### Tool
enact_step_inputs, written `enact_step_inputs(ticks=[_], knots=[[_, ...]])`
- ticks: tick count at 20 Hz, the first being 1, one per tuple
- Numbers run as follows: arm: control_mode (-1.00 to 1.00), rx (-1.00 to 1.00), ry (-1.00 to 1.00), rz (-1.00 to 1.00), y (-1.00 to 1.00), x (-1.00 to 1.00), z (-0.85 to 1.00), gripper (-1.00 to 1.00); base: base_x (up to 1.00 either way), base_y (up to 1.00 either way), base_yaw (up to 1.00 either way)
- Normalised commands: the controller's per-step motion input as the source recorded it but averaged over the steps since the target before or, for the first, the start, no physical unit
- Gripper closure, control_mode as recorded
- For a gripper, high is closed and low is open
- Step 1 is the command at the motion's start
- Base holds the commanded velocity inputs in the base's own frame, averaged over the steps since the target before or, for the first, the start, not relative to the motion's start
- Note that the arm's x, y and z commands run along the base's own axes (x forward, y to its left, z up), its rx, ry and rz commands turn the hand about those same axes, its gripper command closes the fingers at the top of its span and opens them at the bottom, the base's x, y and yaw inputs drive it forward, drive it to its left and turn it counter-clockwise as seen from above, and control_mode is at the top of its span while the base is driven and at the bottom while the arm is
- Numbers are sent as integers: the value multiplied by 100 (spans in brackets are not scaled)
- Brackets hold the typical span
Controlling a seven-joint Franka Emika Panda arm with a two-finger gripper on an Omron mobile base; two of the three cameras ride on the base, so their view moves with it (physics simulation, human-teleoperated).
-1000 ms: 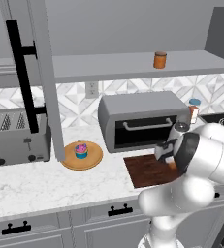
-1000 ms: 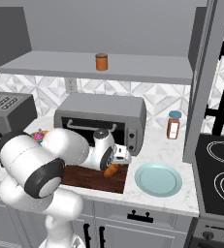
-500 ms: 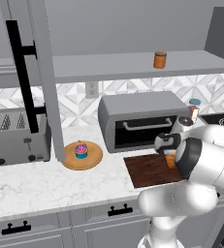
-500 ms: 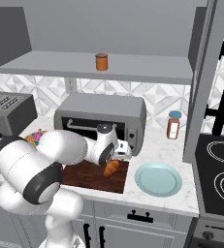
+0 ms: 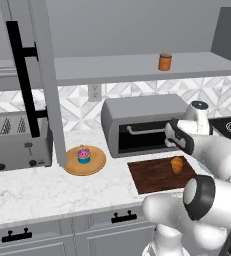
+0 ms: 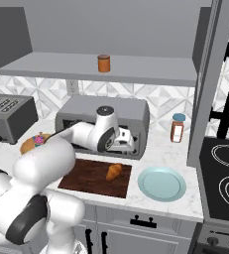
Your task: From the different types of pastries on the counter, select a croissant and place it on the cutting board. Then retrieve a jar of jam from the cabinet and place it alongside the croissant on the cutting board.
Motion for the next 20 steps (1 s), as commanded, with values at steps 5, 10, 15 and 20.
enact_step_inputs(ticks=[5,10,15,20], knots=[[-100,9,12,-7,0,-51,99,-100,0,0,0],[-100,15,5,-17,0,-67,100,-100,0,0,0],[-100,11,0,-30,0,-77,96,-100,0,0,0],[-100,1,-6,-29,2,-61,98,-100,0,0,0]])
